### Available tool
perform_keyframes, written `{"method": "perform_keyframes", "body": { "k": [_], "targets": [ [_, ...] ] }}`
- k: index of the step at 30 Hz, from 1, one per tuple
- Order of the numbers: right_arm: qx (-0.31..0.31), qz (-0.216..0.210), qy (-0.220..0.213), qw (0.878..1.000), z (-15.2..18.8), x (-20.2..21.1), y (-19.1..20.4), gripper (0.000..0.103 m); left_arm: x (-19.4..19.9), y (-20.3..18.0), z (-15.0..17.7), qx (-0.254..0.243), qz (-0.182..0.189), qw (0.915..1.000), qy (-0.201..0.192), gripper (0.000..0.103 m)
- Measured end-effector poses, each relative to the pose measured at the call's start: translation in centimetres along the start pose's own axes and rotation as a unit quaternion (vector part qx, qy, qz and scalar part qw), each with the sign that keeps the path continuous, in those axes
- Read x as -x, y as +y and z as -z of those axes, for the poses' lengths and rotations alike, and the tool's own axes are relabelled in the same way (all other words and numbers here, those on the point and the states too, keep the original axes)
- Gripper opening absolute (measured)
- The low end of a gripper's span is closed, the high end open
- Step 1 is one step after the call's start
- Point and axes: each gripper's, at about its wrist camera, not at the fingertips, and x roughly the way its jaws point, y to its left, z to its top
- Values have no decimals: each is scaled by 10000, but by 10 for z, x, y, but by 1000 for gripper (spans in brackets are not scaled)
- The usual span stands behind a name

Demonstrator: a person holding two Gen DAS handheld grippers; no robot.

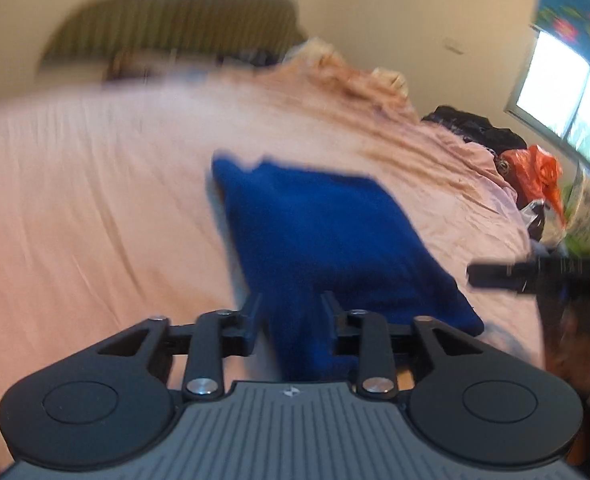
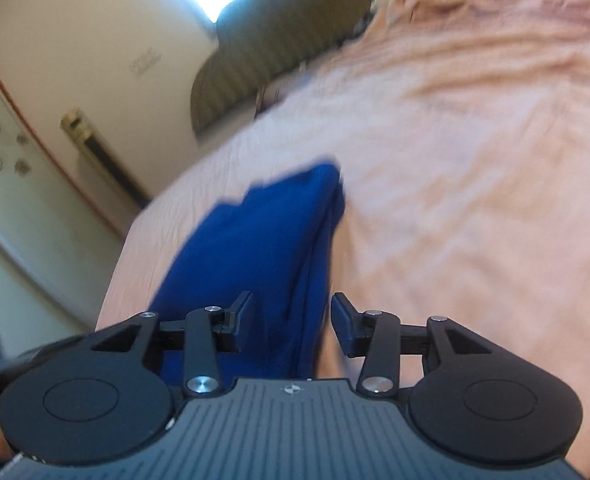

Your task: Fold small clothes

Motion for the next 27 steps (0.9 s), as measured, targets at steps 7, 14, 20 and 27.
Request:
{"method": "perform_keyframes", "body": {
  "k": [7, 14, 20, 27],
  "targets": [
    [729, 168, 373, 9965, -39, -106, 47, 45, -60, -50, -9, -681, 250, 9973, 69, 61],
    [815, 692, 786, 9912, -48, -141, 39, 26, -81, -45, -5, -436, 296, 9982, 285, 61],
    [935, -36, 476, 9945, 1, -65, 58, 44, -36, -43, 10, -572, 573, 9967, 60, 67],
    [696, 342, 239, 9967, 35, -22, 46, 42, -32, -36, 27, -134, 819, 9965, 140, 68]
  ]
}}
